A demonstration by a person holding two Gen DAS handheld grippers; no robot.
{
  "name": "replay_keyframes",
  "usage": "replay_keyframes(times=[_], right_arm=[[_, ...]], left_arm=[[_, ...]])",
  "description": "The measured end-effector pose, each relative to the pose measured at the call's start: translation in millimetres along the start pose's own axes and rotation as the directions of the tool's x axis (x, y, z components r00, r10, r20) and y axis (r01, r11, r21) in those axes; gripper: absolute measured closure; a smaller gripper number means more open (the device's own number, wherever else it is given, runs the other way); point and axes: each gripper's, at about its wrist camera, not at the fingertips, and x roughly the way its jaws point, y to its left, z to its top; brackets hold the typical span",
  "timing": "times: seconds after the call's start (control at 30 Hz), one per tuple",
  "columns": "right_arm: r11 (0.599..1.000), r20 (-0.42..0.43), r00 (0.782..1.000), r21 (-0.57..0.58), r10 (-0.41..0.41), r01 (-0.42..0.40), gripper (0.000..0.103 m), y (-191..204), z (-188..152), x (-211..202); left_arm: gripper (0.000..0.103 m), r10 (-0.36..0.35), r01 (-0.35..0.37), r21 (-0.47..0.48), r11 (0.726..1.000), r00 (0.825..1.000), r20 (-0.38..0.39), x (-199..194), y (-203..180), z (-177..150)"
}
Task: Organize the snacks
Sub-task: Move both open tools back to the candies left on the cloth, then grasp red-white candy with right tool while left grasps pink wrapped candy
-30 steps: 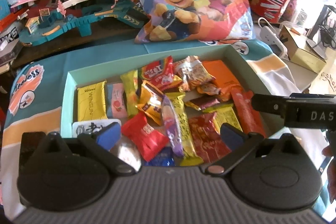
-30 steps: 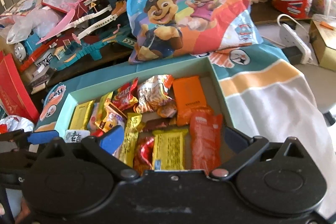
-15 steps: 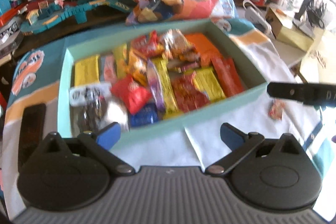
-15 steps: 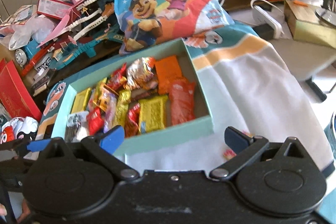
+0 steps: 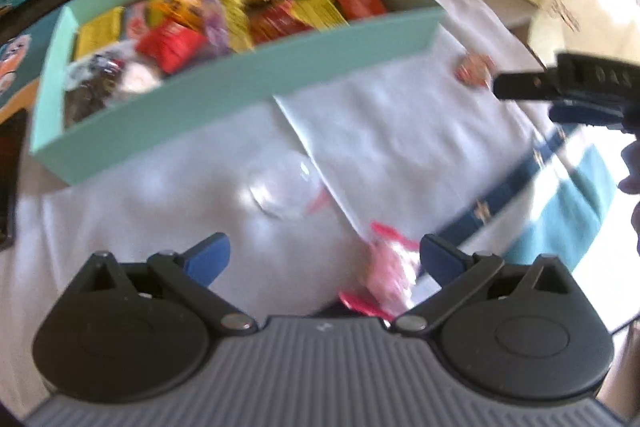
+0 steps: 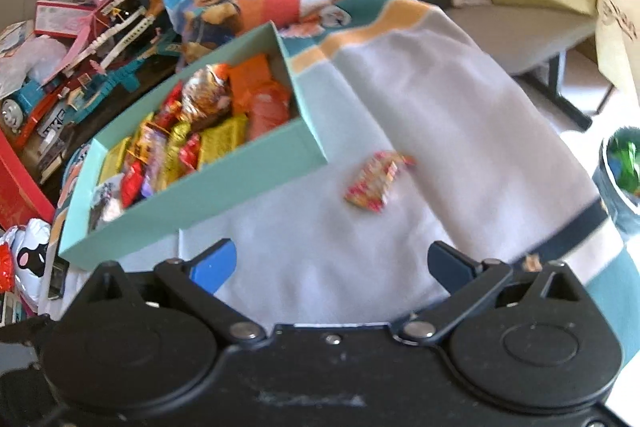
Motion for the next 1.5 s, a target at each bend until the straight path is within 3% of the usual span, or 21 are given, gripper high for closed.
replay_keyframes(times=[0.17, 0.33, 0.43, 0.47, 0.5, 0.53, 0.6, 0.77, 0.9, 1.07, 1.2, 1.3, 1.47, 1.5], right_arm=[[0.999, -0.026, 1.0, 0.051, 0.01, -0.009, 0.0, -7.0, -13.4, 1.7], [0.999, -0.051, 0.998, 0.026, 0.04, -0.039, 0.0, 6.5, -16.6, 7.0], [0.998, -0.057, 0.997, 0.026, 0.059, -0.058, 0.0, 13.1, -16.8, 9.2], [0.998, -0.059, 0.996, 0.021, 0.063, -0.062, 0.0, 16.3, -17.0, 9.9], [0.998, -0.062, 0.996, 0.015, 0.065, -0.064, 0.0, 19.3, -16.4, 11.1], [0.998, -0.066, 0.996, 0.011, 0.068, -0.067, 0.0, 21.3, -15.6, 12.5], [0.997, -0.072, 0.995, 0.003, 0.074, -0.074, 0.0, 26.6, -16.1, 13.6], [0.995, -0.079, 0.992, -0.027, 0.096, -0.098, 0.0, 42.8, -16.2, 19.5], [1.0, 0.01, 1.0, -0.018, 0.015, -0.015, 0.001, 36.1, -8.4, 18.3], [0.993, 0.073, 0.991, 0.045, -0.11, 0.107, 0.015, 8.4, 10.6, 23.3], [0.988, 0.071, 0.986, 0.033, -0.152, 0.15, 0.03, -1.6, 21.8, 36.9], [0.989, 0.058, 0.987, 0.006, -0.149, 0.149, 0.047, -0.3, 25.2, 50.1], [0.981, 0.066, 0.982, -0.069, -0.178, 0.182, 0.088, 7.5, 28.4, 67.1], [0.983, 0.059, 0.984, -0.068, -0.166, 0.17, 0.09, 8.3, 29.5, 66.9]], left_arm=[[0.002, -0.025, 0.025, 0.012, 1.0, 0.999, -0.023, 8.0, -5.8, -8.8], [0.025, -0.069, 0.07, 0.037, 0.997, 0.997, -0.028, 10.6, -12.0, -7.8], [0.04, -0.093, 0.095, 0.07, 0.993, 0.995, -0.039, 12.4, -19.8, -10.0], [0.05, -0.1, 0.103, 0.081, 0.991, 0.994, -0.044, 13.7, -22.4, -11.1], [0.068, -0.102, 0.106, 0.092, 0.99, 0.994, -0.042, 14.2, -24.4, -12.6], [0.077, -0.085, 0.087, 0.116, 0.989, 0.996, -0.025, 13.4, -27.3, -14.0], [0.078, -0.085, 0.085, 0.113, 0.99, 0.996, -0.01, 11.1, -24.5, -15.7], [0.078, -0.072, 0.072, -0.003, 0.997, 0.997, 0.007, 2.9, 11.0, -17.5], [0.078, -0.079, 0.079, -0.035, 0.996, 0.997, 0.025, -1.1, 21.8, -13.2], [0.078, -0.109, 0.109, -0.005, 0.994, 0.993, 0.035, 2.5, 8.7, 2.5], [0.078, -0.126, 0.125, 0.012, 0.992, 0.991, 0.053, 4.0, -2.4, 21.1], [0.078, -0.125, 0.125, 0.01, 0.992, 0.99, 0.059, 7.7, -3.7, 34.9], [0.078, -0.112, 0.113, -0.023, 0.993, 0.992, 0.056, 14.0, 4.9, 48.3], [0.078, -0.111, 0.113, -0.031, 0.993, 0.992, 0.057, 14.0, 6.5, 49.4]])
